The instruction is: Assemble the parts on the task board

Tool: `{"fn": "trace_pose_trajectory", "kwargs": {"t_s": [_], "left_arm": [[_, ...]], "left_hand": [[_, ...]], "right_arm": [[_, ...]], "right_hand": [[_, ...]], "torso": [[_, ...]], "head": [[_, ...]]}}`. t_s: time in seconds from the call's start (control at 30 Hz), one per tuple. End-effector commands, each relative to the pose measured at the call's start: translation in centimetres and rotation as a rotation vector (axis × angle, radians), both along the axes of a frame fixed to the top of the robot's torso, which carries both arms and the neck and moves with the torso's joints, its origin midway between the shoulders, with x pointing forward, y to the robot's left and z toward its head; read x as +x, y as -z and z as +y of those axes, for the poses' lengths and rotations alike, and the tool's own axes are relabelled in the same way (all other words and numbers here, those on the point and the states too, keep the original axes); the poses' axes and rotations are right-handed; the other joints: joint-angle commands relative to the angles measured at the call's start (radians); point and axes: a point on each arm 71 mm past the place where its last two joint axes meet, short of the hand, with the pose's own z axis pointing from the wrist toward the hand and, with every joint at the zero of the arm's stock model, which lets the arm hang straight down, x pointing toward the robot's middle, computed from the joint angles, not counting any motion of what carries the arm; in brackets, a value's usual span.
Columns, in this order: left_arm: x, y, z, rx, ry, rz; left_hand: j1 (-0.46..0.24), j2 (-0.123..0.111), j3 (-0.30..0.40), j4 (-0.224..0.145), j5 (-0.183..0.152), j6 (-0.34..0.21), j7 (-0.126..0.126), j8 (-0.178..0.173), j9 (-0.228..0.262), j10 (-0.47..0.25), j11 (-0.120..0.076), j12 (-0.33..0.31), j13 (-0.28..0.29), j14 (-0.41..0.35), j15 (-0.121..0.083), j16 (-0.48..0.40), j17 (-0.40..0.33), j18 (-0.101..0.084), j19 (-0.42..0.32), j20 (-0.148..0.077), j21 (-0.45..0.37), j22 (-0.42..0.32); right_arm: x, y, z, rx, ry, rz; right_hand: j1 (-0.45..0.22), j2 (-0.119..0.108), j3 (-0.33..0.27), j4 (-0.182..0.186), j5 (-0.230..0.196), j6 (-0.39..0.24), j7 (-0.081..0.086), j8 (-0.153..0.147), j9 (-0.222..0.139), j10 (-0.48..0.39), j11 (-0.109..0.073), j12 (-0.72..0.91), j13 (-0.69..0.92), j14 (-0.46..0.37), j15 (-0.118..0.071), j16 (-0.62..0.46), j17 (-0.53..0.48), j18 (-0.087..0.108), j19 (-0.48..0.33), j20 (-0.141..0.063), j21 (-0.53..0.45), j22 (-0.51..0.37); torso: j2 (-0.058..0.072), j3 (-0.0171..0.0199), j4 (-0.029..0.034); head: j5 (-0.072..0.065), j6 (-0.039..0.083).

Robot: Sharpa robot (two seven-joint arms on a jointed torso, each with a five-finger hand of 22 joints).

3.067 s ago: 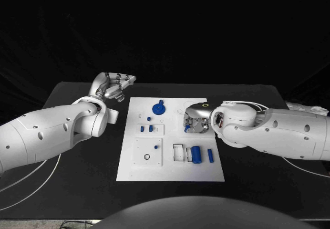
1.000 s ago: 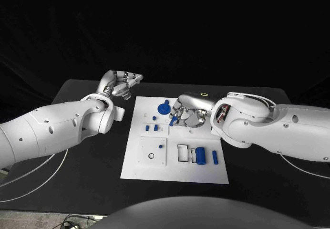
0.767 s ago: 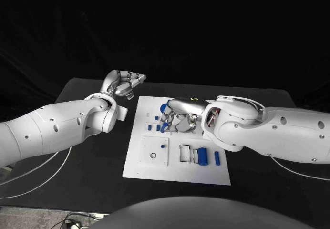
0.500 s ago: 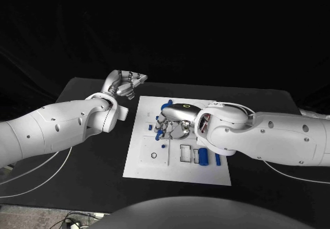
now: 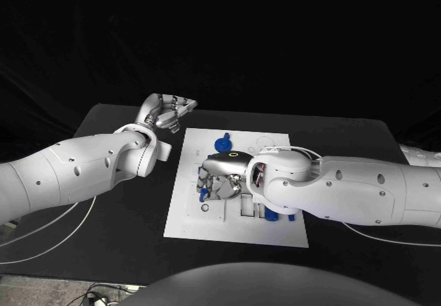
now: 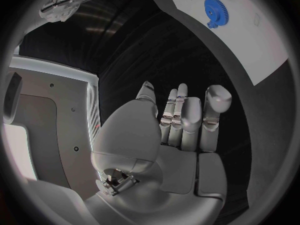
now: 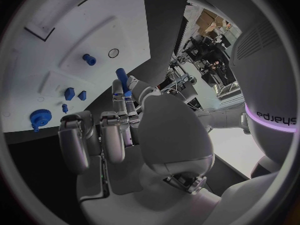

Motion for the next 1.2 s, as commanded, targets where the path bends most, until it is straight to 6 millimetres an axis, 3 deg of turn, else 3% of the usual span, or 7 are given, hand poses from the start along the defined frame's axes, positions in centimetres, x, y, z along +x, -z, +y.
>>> {"fn": "trace_pose_trajectory", "kwargs": {"t_s": [0.03,0.37,1.2], "left_arm": [[0.0,-0.1,-0.3,-0.003,0.025,-0.009],[-0.1,-0.1,-0.3,-0.003,0.025,-0.009],[-0.1,-0.1,-0.1,-0.002,0.022,-0.007]], "left_hand": [[0.004,0.011,-0.006,0.0,0.006,-0.007,-0.001,0.0,0.0,-0.007,0.003,-0.001,0.001,-0.006,-0.001,-0.003,0.0,-0.008,-0.005,-0.001,-0.001,0.04],[0.004,0.011,-0.006,0.0,0.006,-0.007,-0.001,0.0,0.0,-0.007,0.003,-0.001,0.001,-0.006,-0.001,-0.003,0.0,-0.008,-0.005,-0.001,-0.001,0.04],[0.004,0.011,-0.006,0.0,0.006,-0.007,-0.001,0.0,0.0,-0.007,0.003,-0.001,0.001,-0.006,-0.001,-0.003,0.0,-0.008,-0.005,-0.001,-0.001,0.04]], "right_arm": [[-0.5,0.1,0.6,-0.055,-0.084,-0.065],[-0.9,0.7,1.6,-0.109,-0.141,-0.126],[-1.0,1.5,1.8,-0.214,-0.174,-0.133]], "right_hand": [[0.006,0.004,0.007,0.0,0.002,-0.002,0.006,0.0,0.007,-0.009,-0.001,-0.002,-0.001,0.104,0.006,0.004,0.263,-0.007,0.105,-0.001,0.004,0.263],[0.007,0.003,0.007,-0.001,0.001,-0.005,0.006,-0.003,0.007,-0.013,0.0,-0.002,-0.001,0.104,0.007,0.004,0.263,-0.007,0.105,0.0,0.004,0.263],[0.008,0.002,0.009,-0.002,-0.002,-0.01,0.007,-0.008,0.005,-0.023,0.001,-0.002,-0.001,0.104,0.009,0.004,0.263,-0.007,0.105,0.002,0.004,0.263]], "torso": [[0.0,-0.0001,0.0003],[0.0,-0.0008,0.0006],[-0.001,-0.0005,-0.0003]], "head": [[-0.001,0.0],[-0.002,0.0],[-0.008,0.0]]}}
